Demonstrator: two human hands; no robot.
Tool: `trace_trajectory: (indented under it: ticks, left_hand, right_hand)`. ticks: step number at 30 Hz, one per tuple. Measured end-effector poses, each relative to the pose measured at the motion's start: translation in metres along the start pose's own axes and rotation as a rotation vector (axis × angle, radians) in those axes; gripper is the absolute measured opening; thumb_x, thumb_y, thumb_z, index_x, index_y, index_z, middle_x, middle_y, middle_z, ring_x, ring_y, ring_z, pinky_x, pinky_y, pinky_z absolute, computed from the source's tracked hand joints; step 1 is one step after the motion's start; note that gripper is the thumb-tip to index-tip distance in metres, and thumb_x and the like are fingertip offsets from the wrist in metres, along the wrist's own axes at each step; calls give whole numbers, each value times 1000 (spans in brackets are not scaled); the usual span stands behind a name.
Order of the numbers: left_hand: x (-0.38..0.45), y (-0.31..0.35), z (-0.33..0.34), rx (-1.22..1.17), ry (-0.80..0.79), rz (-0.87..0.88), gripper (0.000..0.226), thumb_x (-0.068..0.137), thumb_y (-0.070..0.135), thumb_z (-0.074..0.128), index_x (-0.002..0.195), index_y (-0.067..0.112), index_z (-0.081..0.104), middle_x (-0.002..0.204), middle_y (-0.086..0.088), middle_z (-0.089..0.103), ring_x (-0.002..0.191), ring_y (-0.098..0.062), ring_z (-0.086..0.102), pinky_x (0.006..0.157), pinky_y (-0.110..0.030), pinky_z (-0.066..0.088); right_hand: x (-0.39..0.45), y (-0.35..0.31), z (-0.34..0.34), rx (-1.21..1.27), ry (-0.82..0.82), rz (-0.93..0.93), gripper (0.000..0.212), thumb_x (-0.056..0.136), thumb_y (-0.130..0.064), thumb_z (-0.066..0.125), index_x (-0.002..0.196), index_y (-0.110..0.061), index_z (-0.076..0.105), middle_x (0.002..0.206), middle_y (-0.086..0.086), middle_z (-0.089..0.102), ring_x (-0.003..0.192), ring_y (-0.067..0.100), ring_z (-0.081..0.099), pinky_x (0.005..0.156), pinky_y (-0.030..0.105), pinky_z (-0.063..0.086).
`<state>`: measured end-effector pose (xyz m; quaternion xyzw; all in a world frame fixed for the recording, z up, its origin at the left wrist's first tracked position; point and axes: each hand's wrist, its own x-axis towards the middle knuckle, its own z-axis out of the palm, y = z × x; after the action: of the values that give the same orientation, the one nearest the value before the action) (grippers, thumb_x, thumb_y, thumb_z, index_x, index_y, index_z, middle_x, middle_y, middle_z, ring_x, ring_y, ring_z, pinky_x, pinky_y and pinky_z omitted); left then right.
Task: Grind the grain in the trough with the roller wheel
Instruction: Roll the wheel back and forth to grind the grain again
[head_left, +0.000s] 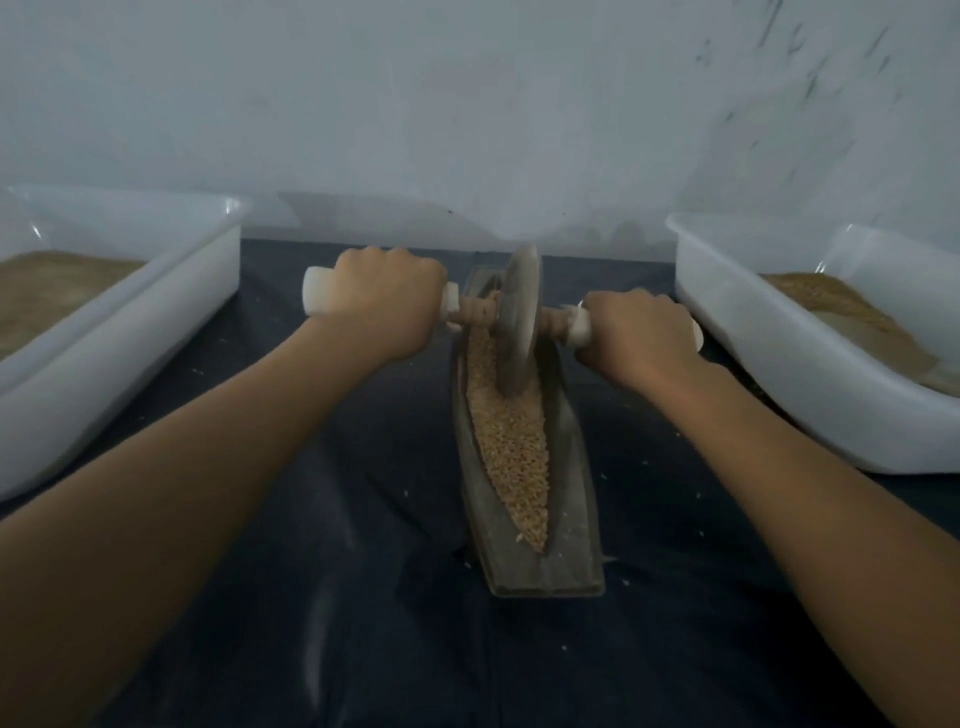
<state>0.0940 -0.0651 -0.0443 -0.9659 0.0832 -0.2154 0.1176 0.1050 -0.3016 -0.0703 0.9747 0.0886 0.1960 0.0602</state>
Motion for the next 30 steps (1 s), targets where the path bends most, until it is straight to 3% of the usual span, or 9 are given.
trace_trajectory:
  ticks: [3, 6, 8, 11, 14, 18, 23, 26, 30]
  left_hand:
    - [-15, 1, -7, -17, 8, 24, 15, 82, 26, 62, 95, 24, 56, 94, -7, 63, 88, -33, 61, 64, -36, 34]
    - [-56, -2, -15, -23, 13, 91, 22, 80, 35, 63, 83, 31, 42, 82, 1, 60, 76, -28, 60, 59, -33, 31]
    - [-86, -7, -21, 11, 80, 161, 37, 71, 40, 67, 74, 32, 32, 57, 8, 37, 49, -18, 39, 50, -27, 23]
    - [-104, -13, -28, 11, 148, 212, 51, 54, 39, 77, 67, 33, 28, 52, 13, 10, 44, -7, 3, 48, -20, 4]
    - [-90, -8, -12, -8, 49, 123, 34, 72, 40, 65, 72, 32, 33, 56, 10, 23, 46, -12, 18, 48, -27, 19]
    - [-48, -4, 8, -102, 21, -6, 21, 82, 35, 57, 79, 30, 37, 67, 5, 43, 63, -24, 47, 58, -33, 31]
    - [-14, -6, 16, -104, -3, -60, 14, 82, 30, 60, 88, 24, 50, 77, -1, 50, 69, -26, 50, 60, -34, 34]
    - [-28, -2, 5, -92, 0, -12, 20, 82, 31, 61, 86, 26, 41, 87, -3, 60, 79, -30, 59, 61, -34, 33]
    - [-78, -5, -14, -49, 5, 86, 37, 78, 42, 62, 81, 31, 27, 78, 7, 56, 67, -20, 55, 57, -32, 28]
  right_hand:
    - [-15, -1, -11, -7, -4, -58, 13, 81, -32, 59, 85, -22, 52, 83, 4, 61, 75, 28, 57, 59, 33, 43]
    - [-60, 6, -33, -87, 49, -204, 28, 72, -38, 69, 83, -21, 50, 79, 4, 60, 69, 31, 56, 51, 31, 34]
    - [-92, 8, -51, -102, 188, -308, 45, 53, -37, 83, 71, -22, 45, 60, -1, 54, 45, 25, 44, 42, 23, 26]
    - [-110, 7, -65, -47, 215, -352, 59, 41, -32, 89, 67, -24, 36, 49, -7, 36, 37, 19, 29, 39, 20, 25]
    - [-89, 4, -52, -83, 171, -301, 53, 51, -34, 86, 70, -24, 36, 56, 1, 51, 44, 22, 35, 44, 22, 24]
    - [-28, -3, -29, -120, 45, -177, 26, 78, -37, 63, 78, -22, 42, 79, 4, 61, 66, 27, 52, 59, 34, 44]
    - [9, -6, -19, -127, 62, -139, 27, 79, -38, 64, 78, -23, 42, 83, 8, 63, 74, 32, 58, 59, 34, 33]
    - [-14, -8, -29, -117, 52, -150, 26, 79, -37, 63, 80, -23, 42, 84, 6, 63, 75, 30, 59, 58, 33, 35]
    - [-79, -2, -49, -177, 150, -261, 38, 54, -36, 83, 70, -25, 50, 59, -1, 58, 52, 20, 57, 46, 26, 30]
